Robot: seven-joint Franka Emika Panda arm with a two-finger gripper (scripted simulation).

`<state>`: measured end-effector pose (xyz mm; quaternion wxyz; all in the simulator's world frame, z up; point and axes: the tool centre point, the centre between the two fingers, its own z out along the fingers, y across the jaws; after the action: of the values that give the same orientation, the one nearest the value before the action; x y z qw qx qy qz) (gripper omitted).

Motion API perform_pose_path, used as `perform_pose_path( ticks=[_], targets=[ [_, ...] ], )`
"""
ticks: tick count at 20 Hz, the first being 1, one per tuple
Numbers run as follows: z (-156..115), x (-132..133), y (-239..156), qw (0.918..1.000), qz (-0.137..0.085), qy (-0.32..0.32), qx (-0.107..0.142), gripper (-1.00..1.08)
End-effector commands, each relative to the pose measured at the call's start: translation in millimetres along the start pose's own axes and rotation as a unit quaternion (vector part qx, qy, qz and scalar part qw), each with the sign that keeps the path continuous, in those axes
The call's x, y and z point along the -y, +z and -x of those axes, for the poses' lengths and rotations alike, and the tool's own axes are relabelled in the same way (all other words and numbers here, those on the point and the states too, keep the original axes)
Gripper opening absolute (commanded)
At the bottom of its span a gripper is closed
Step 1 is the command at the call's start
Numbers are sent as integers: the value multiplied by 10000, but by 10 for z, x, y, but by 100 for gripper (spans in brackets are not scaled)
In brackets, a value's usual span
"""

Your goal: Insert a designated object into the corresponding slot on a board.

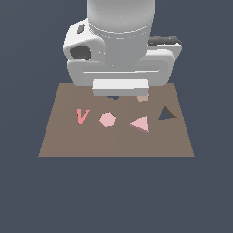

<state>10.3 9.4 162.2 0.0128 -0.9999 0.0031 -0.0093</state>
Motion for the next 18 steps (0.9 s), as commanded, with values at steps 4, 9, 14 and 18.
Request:
perform_pose_path(
  ticks=[4, 9, 14, 18],
  targets=[
    [0, 4, 5, 10000, 1, 26, 0, 100],
    [3, 31, 38, 9998, 6, 185, 0, 100],
    [4, 82, 100, 9988, 16, 489, 0, 100],
    [2, 140, 172, 9965, 27, 837, 0, 100]
  ],
)
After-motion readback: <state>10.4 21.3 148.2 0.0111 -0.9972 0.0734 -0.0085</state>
